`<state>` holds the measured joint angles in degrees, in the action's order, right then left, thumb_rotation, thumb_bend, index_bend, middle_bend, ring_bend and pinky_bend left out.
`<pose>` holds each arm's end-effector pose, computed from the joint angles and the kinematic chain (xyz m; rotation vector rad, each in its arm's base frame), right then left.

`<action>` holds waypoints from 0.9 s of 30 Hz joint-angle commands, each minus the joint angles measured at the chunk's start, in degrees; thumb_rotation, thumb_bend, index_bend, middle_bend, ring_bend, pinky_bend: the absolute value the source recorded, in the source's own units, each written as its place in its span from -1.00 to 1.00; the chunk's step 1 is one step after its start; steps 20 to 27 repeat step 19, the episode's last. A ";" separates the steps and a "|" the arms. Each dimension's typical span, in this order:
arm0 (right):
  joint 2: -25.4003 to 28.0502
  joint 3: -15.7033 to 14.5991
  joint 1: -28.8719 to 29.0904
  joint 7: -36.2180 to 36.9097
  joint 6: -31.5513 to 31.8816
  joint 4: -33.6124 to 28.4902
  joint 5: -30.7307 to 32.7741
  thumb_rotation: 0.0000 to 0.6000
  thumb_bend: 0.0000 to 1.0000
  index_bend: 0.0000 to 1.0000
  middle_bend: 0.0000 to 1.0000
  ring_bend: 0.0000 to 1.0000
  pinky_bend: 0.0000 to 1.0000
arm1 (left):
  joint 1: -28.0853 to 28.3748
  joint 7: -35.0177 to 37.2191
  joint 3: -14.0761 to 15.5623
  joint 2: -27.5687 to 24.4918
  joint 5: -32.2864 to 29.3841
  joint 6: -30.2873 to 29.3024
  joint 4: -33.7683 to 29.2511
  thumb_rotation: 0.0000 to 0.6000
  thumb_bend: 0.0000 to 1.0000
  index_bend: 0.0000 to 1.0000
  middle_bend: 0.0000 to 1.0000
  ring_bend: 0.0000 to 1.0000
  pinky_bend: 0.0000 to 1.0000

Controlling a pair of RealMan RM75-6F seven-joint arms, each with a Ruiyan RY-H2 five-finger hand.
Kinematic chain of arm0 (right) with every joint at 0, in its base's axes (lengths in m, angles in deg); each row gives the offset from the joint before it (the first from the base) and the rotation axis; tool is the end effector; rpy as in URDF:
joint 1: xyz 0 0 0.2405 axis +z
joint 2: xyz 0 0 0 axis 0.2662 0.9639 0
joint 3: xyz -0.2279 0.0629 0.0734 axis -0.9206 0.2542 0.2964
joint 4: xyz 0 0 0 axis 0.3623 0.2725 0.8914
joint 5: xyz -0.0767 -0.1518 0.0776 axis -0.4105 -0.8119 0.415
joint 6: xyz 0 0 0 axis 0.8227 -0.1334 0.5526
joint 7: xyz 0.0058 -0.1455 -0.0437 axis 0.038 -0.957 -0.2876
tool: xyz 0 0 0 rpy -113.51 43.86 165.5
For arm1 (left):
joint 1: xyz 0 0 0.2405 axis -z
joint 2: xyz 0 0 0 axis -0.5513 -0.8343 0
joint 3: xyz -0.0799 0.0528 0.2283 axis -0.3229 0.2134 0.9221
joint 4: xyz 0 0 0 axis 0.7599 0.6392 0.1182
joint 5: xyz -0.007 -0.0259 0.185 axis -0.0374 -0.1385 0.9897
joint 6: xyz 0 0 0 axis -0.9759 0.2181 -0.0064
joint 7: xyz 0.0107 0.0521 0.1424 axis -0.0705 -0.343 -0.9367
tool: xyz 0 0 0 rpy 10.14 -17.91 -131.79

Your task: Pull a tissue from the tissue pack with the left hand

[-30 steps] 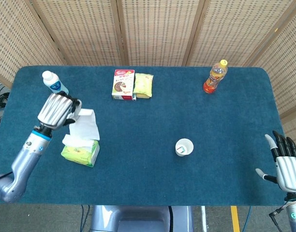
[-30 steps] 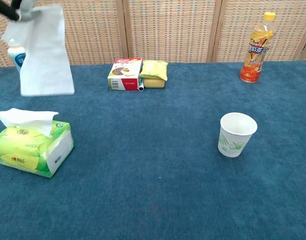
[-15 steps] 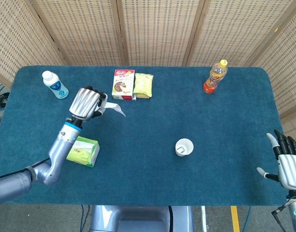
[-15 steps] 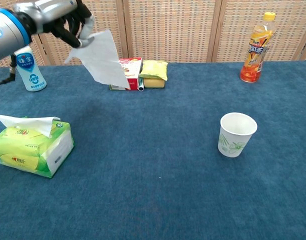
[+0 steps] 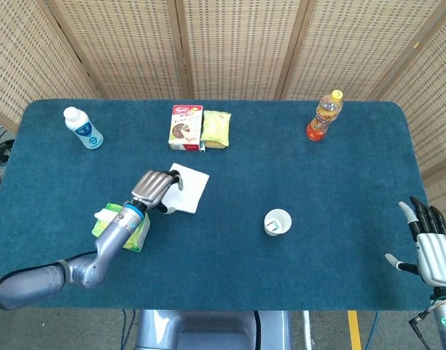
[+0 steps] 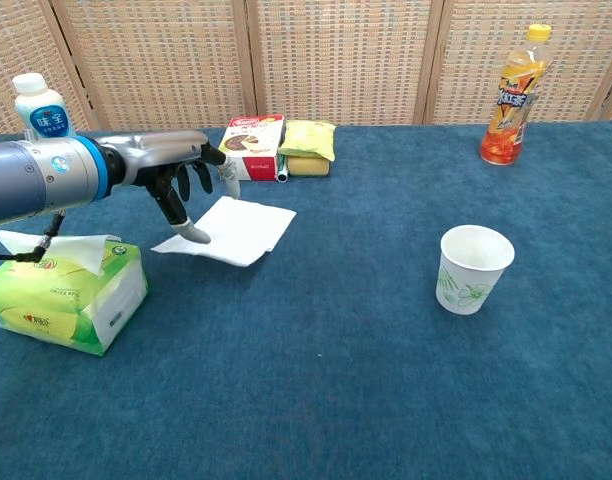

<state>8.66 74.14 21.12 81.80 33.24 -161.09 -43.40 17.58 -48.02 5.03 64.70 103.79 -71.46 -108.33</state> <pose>-0.3063 -0.1994 0.1872 1.3598 -0.8821 0.9000 -0.1201 0.3731 -0.0051 -1.9410 -1.0800 -0.8181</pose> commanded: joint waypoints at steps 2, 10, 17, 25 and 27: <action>-0.20 -0.19 -0.03 -0.63 0.15 -0.17 -0.25 1.00 -1.00 -1.00 -1.00 -1.00 -1.00 | 0.86 -2.34 0.39 -5.90 -5.28 -0.38 -10.98 1.00 -1.00 -1.00 -1.00 -1.00 -1.00; -0.10 -0.09 -0.10 -0.65 0.24 -0.36 0.07 1.00 -1.00 -1.00 -1.00 -1.00 -1.00 | -9.96 0.84 2.09 -18.45 11.42 -19.21 -23.73 1.00 -1.00 -1.00 -1.00 -1.00 -1.00; -0.01 -0.16 -0.32 -0.62 0.73 -0.46 -0.16 1.00 -1.00 -1.00 -1.00 -1.00 -1.00 | -21.94 11.15 7.21 -27.53 24.00 -32.38 -22.59 1.00 -1.00 -1.00 -1.00 -1.00 -1.00; -0.05 -0.28 -0.38 -0.86 0.90 -0.55 -0.41 1.00 -1.00 -1.00 -1.00 -1.00 -1.00 | -26.86 17.17 9.55 -28.21 27.55 -37.57 -18.28 1.00 -1.00 -1.00 -1.00 -1.00 -1.00; -0.05 -0.28 -0.38 -0.86 0.90 -0.55 -0.41 1.00 -1.00 -1.00 -1.00 -1.00 -1.00 | -26.86 17.17 9.55 -28.21 27.55 -37.57 -18.28 1.00 -1.00 -1.00 -1.00 -1.00 -1.00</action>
